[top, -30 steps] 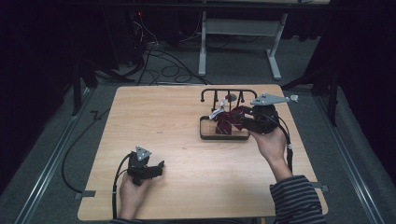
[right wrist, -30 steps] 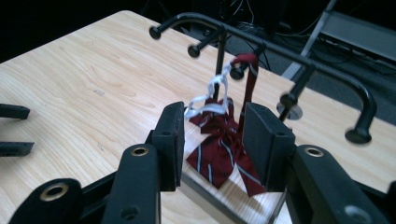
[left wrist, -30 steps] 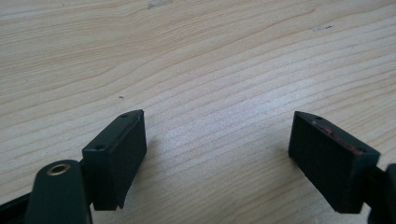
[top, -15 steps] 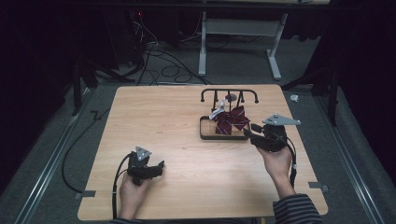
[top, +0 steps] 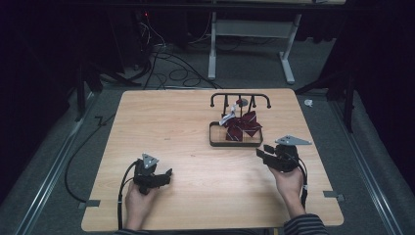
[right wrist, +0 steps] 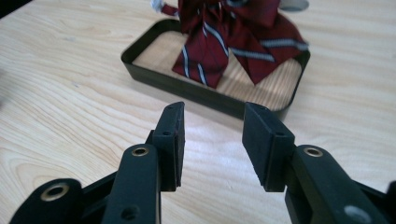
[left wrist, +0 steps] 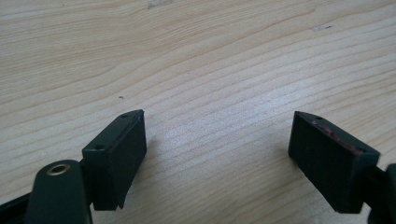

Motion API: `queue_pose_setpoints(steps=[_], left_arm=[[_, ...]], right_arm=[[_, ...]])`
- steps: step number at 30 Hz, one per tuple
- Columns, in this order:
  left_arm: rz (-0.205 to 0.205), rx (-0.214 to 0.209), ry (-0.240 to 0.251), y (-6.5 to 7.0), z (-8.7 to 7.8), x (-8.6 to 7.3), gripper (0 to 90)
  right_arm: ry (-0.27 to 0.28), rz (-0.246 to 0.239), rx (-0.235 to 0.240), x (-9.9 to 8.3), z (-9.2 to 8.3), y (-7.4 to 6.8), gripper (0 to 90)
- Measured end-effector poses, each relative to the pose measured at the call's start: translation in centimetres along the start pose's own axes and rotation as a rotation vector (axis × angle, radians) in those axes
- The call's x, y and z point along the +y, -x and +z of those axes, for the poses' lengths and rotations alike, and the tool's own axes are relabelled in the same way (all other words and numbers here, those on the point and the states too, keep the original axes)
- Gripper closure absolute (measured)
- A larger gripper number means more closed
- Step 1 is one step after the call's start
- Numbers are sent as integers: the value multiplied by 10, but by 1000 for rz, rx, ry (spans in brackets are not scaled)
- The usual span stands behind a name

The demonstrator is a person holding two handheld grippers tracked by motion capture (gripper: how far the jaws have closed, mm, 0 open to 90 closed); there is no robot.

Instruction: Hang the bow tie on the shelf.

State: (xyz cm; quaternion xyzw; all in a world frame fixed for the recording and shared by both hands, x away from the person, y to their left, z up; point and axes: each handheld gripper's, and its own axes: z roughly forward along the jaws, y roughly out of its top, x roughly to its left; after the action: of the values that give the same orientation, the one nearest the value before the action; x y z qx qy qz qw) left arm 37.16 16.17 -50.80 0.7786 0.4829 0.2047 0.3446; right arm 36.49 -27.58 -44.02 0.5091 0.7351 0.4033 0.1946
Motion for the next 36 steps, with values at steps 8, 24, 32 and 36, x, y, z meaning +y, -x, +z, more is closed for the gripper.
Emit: queue_pose_setpoints(steps=[8, 24, 32, 36], left_arm=[[0, 0, 0, 0, 0, 0, 197], [0, 0, 0, 0, 0, 0, 197], [0, 0, 0, 0, 0, 0, 196], [0, 0, 0, 0, 0, 0, 195]], right_arm=[[-26, 8, -16, -16, 9, 3, 600], [-86, -39, -96, -41, 29, -1, 519], [-101, -75, -127, -51, 37, -6, 435], [-100, -74, -128, -51, 37, -6, 431]])
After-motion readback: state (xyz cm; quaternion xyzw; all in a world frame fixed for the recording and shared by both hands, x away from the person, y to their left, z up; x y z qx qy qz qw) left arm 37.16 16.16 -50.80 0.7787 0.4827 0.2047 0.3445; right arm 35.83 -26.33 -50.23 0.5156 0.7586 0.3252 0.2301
